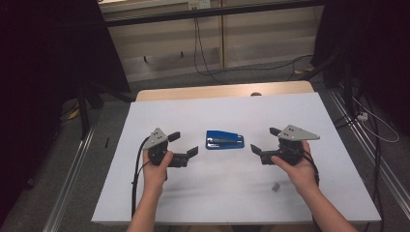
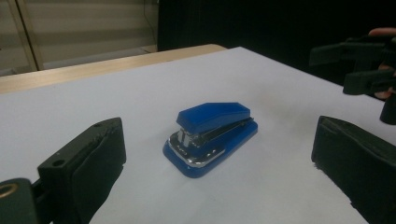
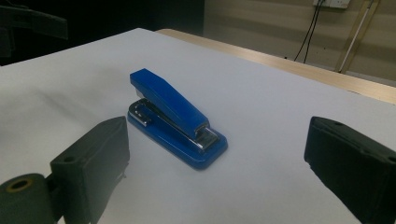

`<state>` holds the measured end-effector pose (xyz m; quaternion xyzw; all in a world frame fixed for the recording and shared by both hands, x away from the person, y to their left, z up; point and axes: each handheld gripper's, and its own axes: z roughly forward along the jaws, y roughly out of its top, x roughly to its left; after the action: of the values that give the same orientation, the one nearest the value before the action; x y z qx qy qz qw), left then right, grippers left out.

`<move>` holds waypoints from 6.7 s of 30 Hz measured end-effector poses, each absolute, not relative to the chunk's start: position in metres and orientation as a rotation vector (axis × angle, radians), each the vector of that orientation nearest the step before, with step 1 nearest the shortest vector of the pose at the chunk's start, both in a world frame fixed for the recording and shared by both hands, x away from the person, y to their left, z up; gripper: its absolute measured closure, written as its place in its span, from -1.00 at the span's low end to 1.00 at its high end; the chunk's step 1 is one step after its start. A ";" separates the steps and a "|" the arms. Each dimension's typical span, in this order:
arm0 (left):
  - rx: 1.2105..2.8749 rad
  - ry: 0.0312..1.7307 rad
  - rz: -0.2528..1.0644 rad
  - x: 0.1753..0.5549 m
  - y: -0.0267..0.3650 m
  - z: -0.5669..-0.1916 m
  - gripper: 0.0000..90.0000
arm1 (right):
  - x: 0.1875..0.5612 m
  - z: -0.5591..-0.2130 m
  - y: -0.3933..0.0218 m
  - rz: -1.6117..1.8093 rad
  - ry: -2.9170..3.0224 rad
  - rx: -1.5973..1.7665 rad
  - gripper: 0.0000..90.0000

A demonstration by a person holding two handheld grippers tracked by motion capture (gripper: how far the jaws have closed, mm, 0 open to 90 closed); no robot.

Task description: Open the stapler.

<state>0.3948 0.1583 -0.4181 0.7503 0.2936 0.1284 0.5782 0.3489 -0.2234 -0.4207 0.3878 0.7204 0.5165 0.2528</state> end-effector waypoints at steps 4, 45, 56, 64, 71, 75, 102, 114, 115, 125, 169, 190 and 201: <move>1.736 0.687 0.289 0.399 0.154 -0.417 -0.93 | 0.354 -0.419 -0.217 1.405 1.965 1.050 -0.85; 1.732 0.694 0.255 0.449 0.118 -0.420 -0.93 | 0.388 -0.421 -0.177 1.352 2.072 0.990 -0.10; 1.783 0.709 0.254 0.458 0.120 -0.427 -0.93 | 0.395 -0.427 -0.167 1.319 2.156 0.951 0.70; 1.774 0.719 0.254 0.459 0.124 -0.426 -0.94 | 0.401 -0.436 -0.144 1.275 2.257 0.880 1.00; 1.794 0.741 0.260 0.461 0.125 -0.429 -0.94 | 0.410 -0.445 -0.124 1.210 2.325 0.831 1.00; 1.810 0.748 0.260 0.462 0.125 -0.432 -0.94 | 0.415 -0.450 -0.119 1.193 2.336 0.839 1.00; 2.031 0.718 0.262 0.460 0.128 -0.440 0.36 | 0.422 -0.460 -0.106 1.187 2.366 0.869 1.00; 2.049 0.721 0.176 0.463 0.117 -0.453 1.00 | 0.423 -0.459 -0.105 1.187 2.374 0.887 1.00; 2.051 0.721 0.175 0.463 0.116 -0.454 1.00 | 0.423 -0.459 -0.105 1.186 2.374 0.886 1.00; 2.055 0.719 0.161 0.466 0.114 -0.457 1.00 | 0.423 -0.460 -0.105 1.202 2.369 0.897 1.00; 1.980 0.667 0.156 0.466 0.109 -0.445 1.00 | 0.419 -0.456 -0.094 1.273 2.163 0.941 1.00; 2.030 0.642 0.236 0.467 0.097 -0.455 1.00 | 0.416 -0.442 -0.094 1.170 2.104 0.894 1.00; 2.030 0.637 0.250 0.466 0.097 -0.456 1.00 | 0.414 -0.431 -0.100 1.143 2.032 0.935 1.00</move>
<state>0.4659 0.0965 -0.4559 0.8316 0.2611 0.1024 0.4793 0.4141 -0.1000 -0.4312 0.3541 0.7692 0.4326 0.3095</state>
